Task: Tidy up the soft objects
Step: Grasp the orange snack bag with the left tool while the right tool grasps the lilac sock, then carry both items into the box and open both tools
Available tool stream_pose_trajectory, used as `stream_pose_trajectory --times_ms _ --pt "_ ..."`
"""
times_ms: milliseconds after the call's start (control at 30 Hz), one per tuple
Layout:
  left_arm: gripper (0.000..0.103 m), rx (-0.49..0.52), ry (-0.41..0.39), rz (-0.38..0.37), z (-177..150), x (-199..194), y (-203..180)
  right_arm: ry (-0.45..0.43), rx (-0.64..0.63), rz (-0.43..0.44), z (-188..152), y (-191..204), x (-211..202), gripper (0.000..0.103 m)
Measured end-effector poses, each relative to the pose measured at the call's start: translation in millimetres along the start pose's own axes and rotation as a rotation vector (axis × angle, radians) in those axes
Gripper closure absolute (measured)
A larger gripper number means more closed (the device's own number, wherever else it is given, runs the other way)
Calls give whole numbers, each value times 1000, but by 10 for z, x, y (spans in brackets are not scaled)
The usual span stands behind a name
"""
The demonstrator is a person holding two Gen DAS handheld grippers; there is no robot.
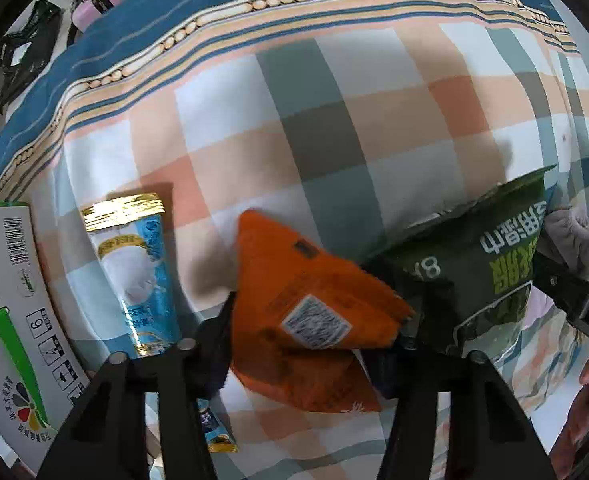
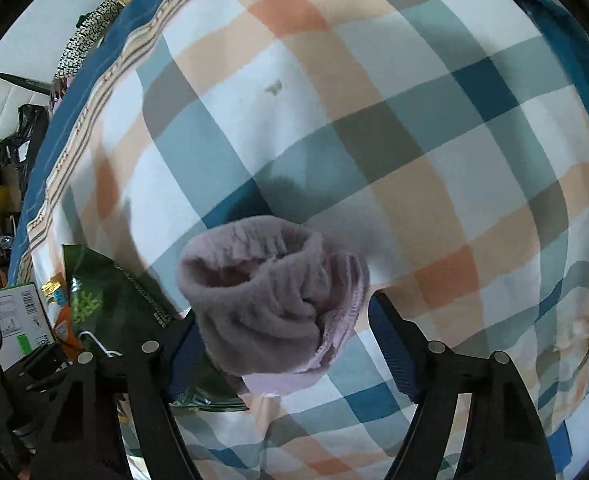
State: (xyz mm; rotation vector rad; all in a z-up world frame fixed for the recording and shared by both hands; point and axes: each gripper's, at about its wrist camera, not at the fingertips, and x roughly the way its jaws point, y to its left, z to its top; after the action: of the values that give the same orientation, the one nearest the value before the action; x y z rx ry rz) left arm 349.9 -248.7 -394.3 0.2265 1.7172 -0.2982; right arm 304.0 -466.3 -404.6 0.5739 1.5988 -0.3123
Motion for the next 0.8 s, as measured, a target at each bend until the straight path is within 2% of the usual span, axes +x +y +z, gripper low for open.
stream_pose_trajectory --times_ms 133,267,433,567,800 --pt "59 -15 -2 -1 38 -52 107 -2 4 -6 -19 40 42 33" --pt "60 -32 -11 -1 51 -145 227 6 1 -24 -34 83 75 58" --pt "63 -44 -37 4 -41 -314 334 -3 -8 -39 -44 166 -35 62" --pt "63 -58 -71 -22 -166 -548 424 -19 -12 -34 -106 208 -187 63" --pt "63 -73 -160 -110 -655 -1108 633 -84 -66 13 -471 399 -713 63"
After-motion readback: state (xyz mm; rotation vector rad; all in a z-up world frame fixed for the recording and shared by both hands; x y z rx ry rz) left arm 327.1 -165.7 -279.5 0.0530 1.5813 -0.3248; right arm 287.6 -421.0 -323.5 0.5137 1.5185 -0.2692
